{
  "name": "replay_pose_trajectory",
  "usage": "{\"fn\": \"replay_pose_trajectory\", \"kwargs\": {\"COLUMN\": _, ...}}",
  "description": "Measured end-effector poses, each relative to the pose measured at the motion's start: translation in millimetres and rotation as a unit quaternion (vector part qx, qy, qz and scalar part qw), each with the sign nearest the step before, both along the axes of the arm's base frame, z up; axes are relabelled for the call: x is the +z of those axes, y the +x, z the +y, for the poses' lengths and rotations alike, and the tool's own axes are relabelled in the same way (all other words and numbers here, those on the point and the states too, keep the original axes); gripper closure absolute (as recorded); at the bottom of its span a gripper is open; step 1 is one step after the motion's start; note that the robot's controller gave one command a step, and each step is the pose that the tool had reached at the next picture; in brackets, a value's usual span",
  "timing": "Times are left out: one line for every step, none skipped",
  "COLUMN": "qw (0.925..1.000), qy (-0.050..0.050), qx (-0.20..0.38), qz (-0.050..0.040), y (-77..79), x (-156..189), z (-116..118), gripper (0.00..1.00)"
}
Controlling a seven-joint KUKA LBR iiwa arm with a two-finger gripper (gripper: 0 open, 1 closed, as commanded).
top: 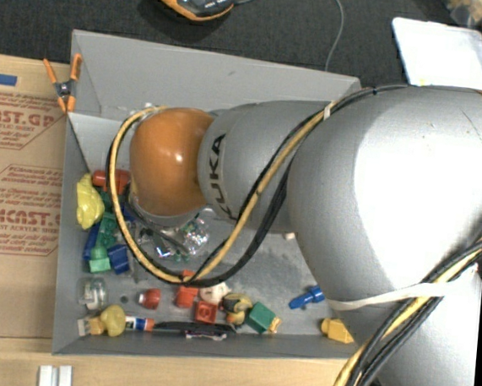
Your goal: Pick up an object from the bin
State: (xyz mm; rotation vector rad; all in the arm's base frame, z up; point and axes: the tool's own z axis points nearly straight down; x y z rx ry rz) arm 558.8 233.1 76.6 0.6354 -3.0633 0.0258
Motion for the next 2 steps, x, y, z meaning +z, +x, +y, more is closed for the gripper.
{"fn": "replay_pose_trajectory", "kwargs": {"qw": 0.9964, "qy": 0.002, "qx": 0.085, "qz": 0.0011, "y": 6.9, "x": -3.6, "z": 3.4, "gripper": 1.00}}
{"fn": "replay_pose_trajectory", "kwargs": {"qw": 0.9991, "qy": 0.000, "qx": 0.043, "qz": -0.0014, "y": -26.1, "x": -4.3, "z": 1.6, "gripper": 1.00}}
